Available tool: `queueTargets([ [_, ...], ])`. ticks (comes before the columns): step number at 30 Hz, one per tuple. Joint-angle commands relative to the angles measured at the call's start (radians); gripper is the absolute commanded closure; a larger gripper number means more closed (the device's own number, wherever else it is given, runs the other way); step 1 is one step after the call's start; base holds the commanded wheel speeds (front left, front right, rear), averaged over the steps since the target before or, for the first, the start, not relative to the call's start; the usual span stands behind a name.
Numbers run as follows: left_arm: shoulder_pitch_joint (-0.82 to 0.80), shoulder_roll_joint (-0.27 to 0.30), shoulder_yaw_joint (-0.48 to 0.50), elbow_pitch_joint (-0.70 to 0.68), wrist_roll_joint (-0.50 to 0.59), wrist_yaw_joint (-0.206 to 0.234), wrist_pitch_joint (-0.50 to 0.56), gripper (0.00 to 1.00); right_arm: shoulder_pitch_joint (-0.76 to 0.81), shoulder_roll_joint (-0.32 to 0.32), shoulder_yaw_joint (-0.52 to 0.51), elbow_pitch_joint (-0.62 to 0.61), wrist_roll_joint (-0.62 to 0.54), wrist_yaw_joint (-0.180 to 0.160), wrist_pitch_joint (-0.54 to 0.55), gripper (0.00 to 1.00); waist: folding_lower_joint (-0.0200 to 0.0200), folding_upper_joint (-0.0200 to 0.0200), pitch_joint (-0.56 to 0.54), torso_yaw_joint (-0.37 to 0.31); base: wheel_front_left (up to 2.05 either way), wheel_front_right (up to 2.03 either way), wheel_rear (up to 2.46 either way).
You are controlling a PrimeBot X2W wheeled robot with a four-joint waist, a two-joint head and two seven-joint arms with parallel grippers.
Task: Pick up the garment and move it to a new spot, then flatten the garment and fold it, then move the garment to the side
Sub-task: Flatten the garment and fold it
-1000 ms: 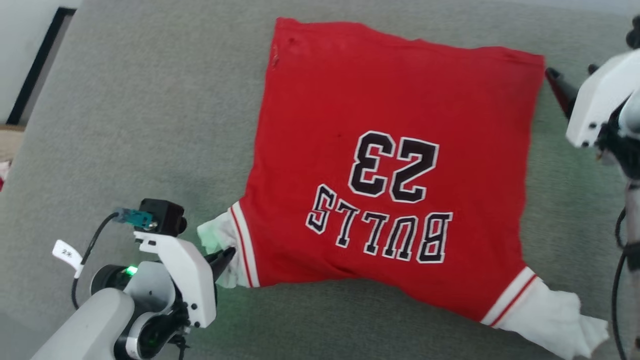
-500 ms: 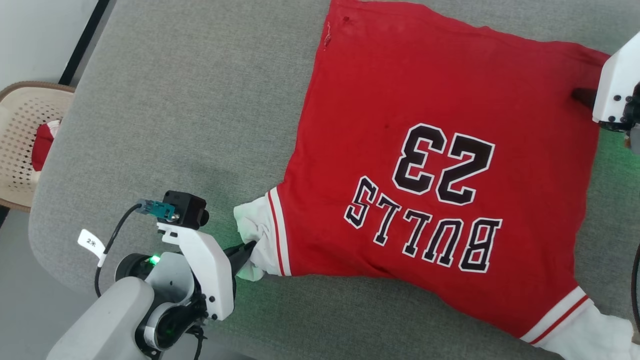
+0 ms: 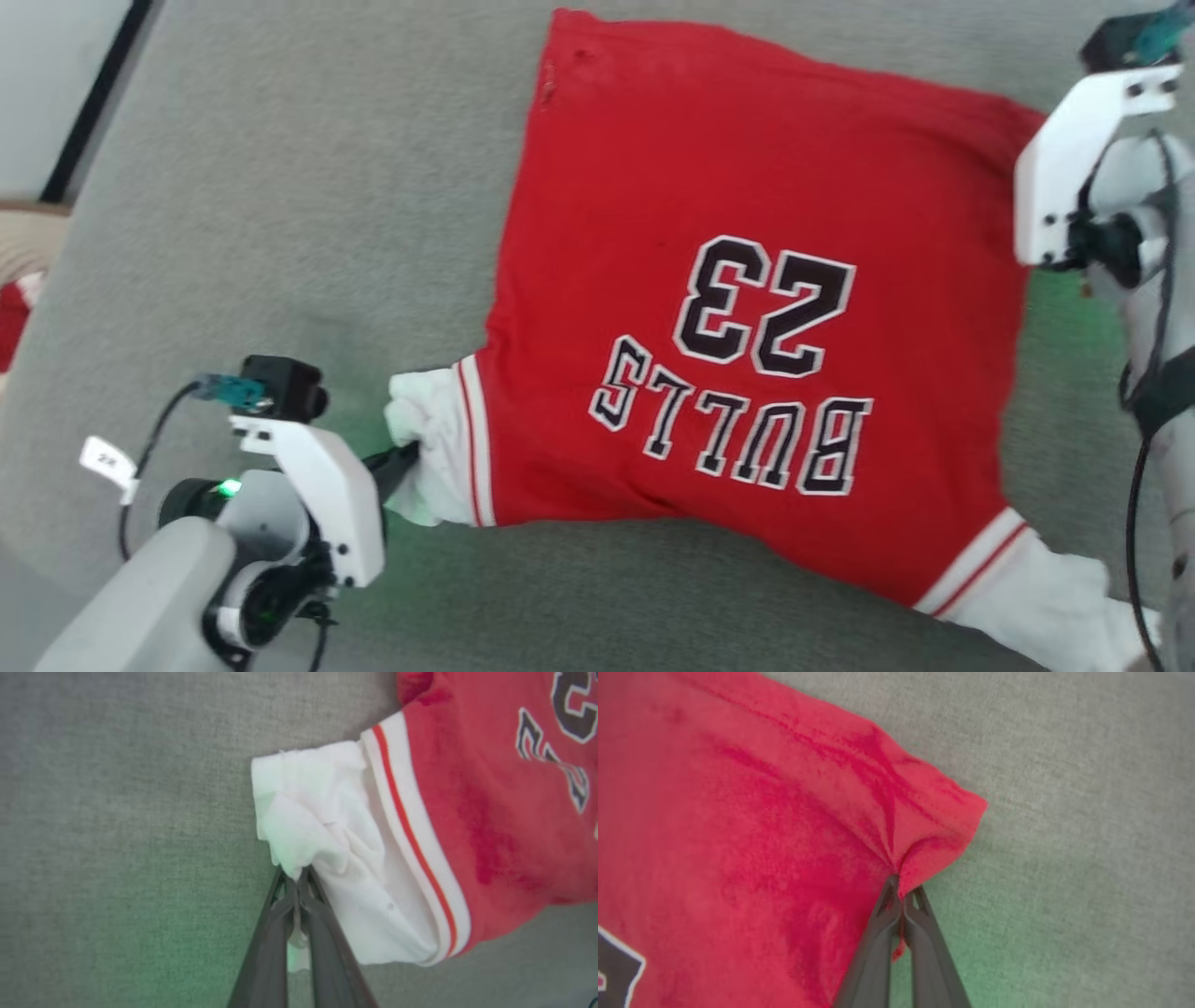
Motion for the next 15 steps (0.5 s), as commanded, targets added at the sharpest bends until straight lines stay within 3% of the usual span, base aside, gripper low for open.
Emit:
queueTargets([
  [1, 0.015, 0.008, 0.009, 0.002, -0.006, 0.008, -0.008, 1.00, 0.039, -0.004, 0.024, -0.011, 0.028, -0.001, 0.004, 1.00, 0.0000, 0.0000, -0.025, -0.042, 0.00, 0.00, 0.00],
  [9, 0.064, 0.073, 0.050, -0.031, -0.019, 0.048, -0.017, 1.00, 0.242, -0.087, 0.206, -0.366, 0.252, -0.001, 0.062, 1.00, 0.0000, 0.0000, -0.073, -0.156, 0.00, 0.00, 0.00],
  [13, 0.077, 0.100, 0.061, -0.052, -0.015, 0.065, -0.014, 1.00, 0.407, -0.138, 0.206, -0.616, 0.333, -0.001, 0.135, 1.00, 0.0000, 0.0000, -0.088, -0.195, 0.00, 0.00, 0.00],
  [15, 0.081, 0.111, 0.063, -0.066, -0.016, 0.071, -0.009, 1.00, 0.555, -0.151, 0.163, -0.799, 0.364, -0.001, 0.196, 1.00, 0.0000, 0.0000, -0.094, -0.216, 0.00, 0.00, 0.00],
])
